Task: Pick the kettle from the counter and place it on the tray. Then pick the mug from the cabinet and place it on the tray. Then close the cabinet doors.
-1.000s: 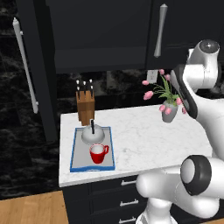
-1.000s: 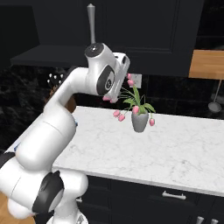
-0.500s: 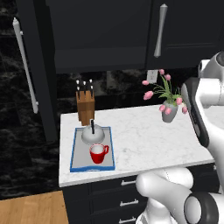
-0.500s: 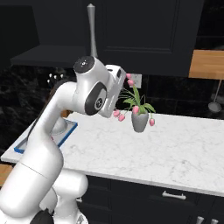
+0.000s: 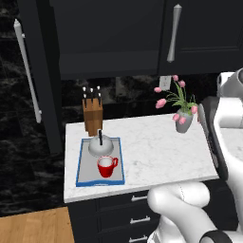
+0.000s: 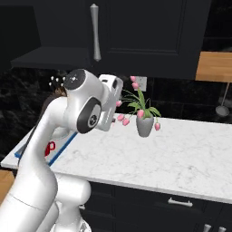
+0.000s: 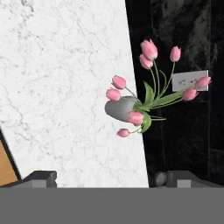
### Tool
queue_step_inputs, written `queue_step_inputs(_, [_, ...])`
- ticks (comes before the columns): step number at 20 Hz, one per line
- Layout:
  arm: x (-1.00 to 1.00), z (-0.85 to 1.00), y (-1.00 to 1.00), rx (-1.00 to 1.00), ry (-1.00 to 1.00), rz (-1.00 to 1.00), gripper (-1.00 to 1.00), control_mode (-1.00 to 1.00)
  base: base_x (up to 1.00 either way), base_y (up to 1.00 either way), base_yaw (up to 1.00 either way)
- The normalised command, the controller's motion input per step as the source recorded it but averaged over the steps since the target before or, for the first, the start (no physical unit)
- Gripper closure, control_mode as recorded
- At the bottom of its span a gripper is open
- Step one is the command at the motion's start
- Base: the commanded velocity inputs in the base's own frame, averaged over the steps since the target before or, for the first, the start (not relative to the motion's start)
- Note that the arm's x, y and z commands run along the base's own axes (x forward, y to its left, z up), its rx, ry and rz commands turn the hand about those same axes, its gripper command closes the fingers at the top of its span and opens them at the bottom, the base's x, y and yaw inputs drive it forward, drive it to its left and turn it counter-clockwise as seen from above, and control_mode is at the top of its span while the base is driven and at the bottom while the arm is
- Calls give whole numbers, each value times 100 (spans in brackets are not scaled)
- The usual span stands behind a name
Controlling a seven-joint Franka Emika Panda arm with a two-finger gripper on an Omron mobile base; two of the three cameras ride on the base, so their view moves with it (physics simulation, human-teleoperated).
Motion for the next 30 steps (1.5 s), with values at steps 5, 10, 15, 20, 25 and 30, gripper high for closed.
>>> queue_step_inputs(5, [-71,-1,71,-24,-7,0,-100,-100,0,0,0])
queue_step_inputs(10, [-19,-7,38,-16,4,-11,-100,-100,0,0,0])
queue_step_inputs(15, [-20,-2,16,-10,-4,-5,-100,-100,0,0,0])
queue_step_inputs(20, [-63,19,44,-25,-15,-16,-100,-100,0,0,0])
queue_step_inputs(25, [-38,8,70,-32,-3,-19,-100,-100,0,0,0])
queue_step_inputs(30, [0,-42,50,-42,-1,-6,-100,-100,0,0,0])
